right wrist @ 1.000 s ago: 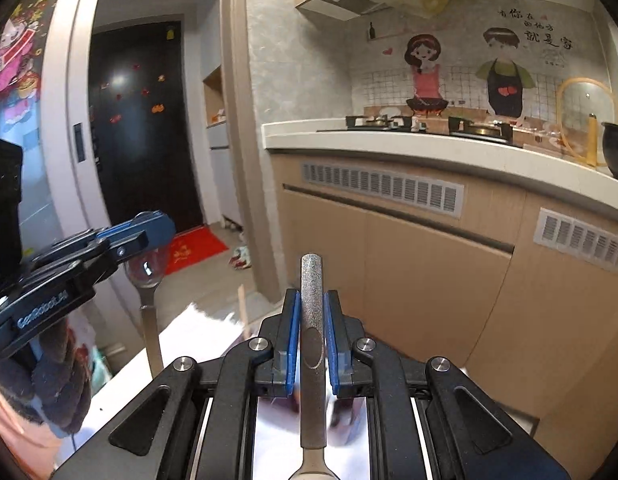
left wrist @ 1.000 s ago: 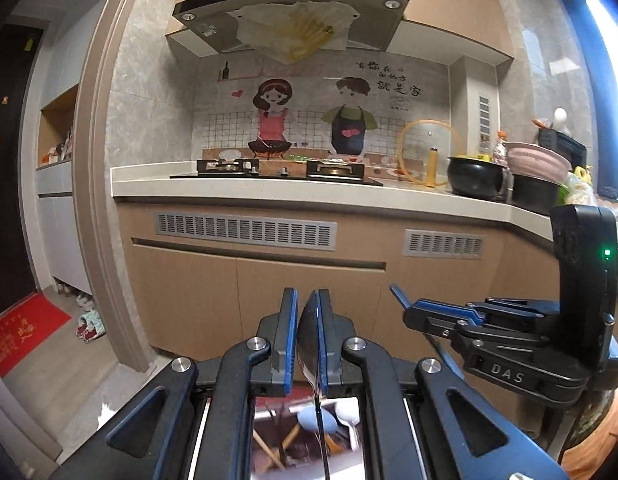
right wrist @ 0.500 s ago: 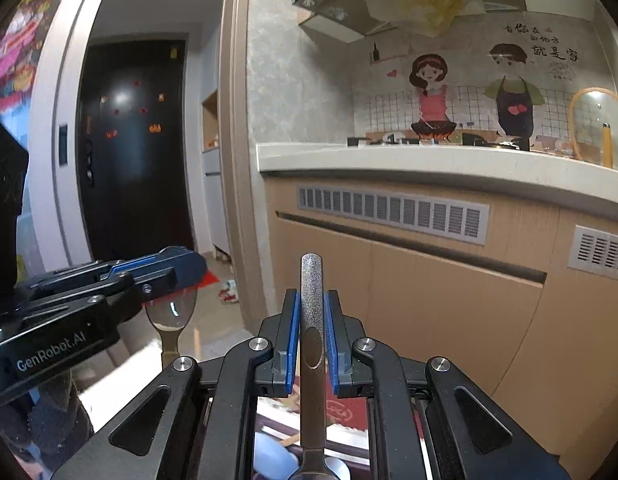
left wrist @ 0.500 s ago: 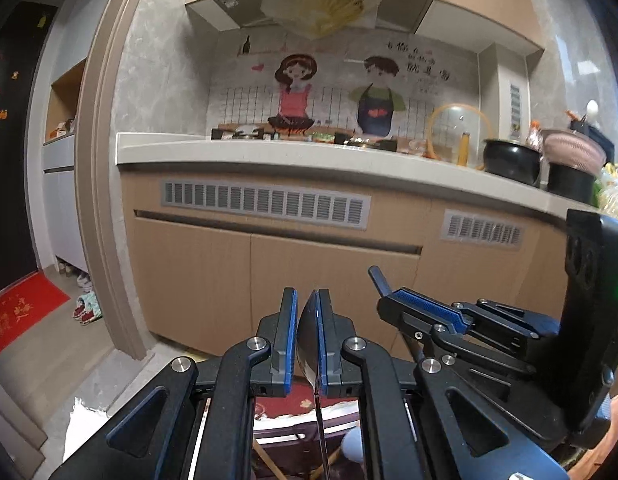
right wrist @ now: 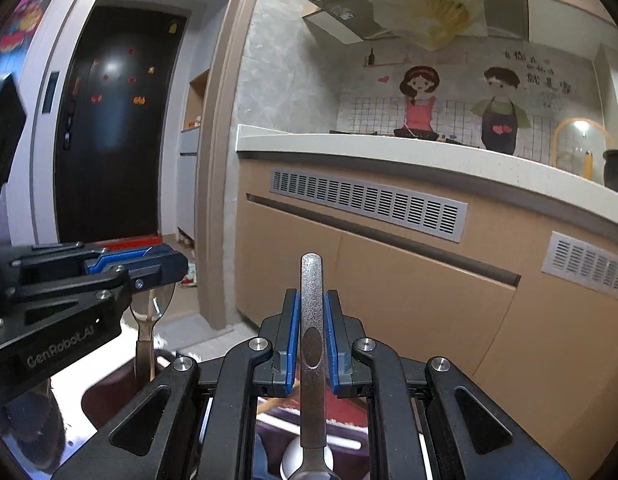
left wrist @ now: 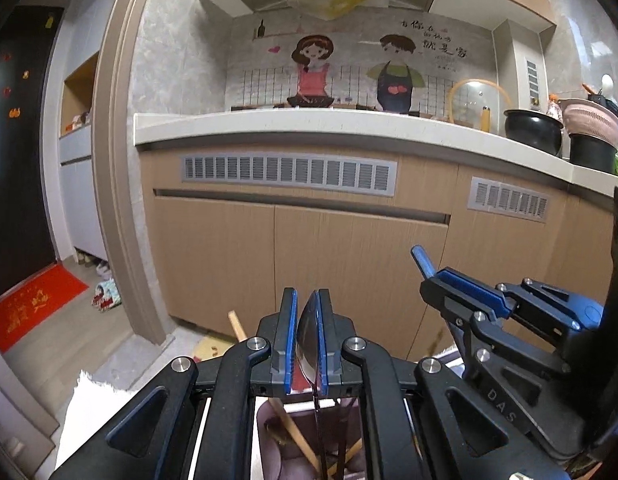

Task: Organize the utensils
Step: 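Carry both held spoons over the purple caddy and lower them in, then open both grippers and withdraw them from the caddy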

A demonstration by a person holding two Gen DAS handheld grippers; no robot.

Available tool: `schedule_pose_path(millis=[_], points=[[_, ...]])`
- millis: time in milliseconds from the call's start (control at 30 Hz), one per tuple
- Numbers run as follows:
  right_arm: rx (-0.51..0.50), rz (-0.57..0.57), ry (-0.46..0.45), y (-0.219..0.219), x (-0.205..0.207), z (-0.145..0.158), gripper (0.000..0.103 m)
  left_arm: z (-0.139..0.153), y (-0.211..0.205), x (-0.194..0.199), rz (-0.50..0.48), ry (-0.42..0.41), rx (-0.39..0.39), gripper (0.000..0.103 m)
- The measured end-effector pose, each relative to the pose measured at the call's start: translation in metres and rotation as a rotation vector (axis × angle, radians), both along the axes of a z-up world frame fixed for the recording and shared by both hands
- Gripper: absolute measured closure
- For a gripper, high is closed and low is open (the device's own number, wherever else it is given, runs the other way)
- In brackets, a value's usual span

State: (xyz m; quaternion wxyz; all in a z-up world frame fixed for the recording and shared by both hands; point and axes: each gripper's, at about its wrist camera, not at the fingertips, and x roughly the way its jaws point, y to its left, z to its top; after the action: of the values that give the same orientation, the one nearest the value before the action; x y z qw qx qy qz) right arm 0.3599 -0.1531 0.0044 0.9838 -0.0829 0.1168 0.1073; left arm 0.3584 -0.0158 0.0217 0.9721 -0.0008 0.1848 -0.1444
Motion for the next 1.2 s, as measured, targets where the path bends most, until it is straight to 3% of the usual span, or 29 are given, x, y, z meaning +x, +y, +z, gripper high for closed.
schedule_pose_path(millis=[167, 367, 500, 733, 933, 1067, 1200], points=[[0.019, 0.003, 0.014, -0.004, -0.009, -0.005, 0.090, 0.000, 0.011, -0.006, 0.011, 0.042, -0.048, 0.063], [0.069, 0.010, 0.097, -0.016, -0.017, -0.013, 0.090, 0.004, 0.021, -0.025, 0.017, 0.103, -0.056, 0.051], [0.122, 0.000, 0.161, -0.028, -0.022, -0.018, 0.090, 0.000, 0.028, -0.039, 0.008, 0.177, -0.081, 0.050], [0.135, -0.012, 0.247, -0.034, -0.045, -0.023, 0.088, -0.011, 0.034, -0.070, 0.021, 0.253, -0.081, 0.041], [0.194, -0.049, 0.282, -0.042, -0.087, -0.023, 0.049, -0.024, 0.035, -0.112, 0.082, 0.258, -0.069, 0.018], [0.206, -0.059, 0.298, -0.043, -0.128, -0.025, 0.047, -0.031, 0.038, -0.150, 0.141, 0.230, -0.034, 0.009], [0.206, -0.083, 0.298, -0.042, -0.174, -0.024, 0.030, -0.035, 0.036, -0.192, 0.181, 0.173, 0.007, 0.004]])
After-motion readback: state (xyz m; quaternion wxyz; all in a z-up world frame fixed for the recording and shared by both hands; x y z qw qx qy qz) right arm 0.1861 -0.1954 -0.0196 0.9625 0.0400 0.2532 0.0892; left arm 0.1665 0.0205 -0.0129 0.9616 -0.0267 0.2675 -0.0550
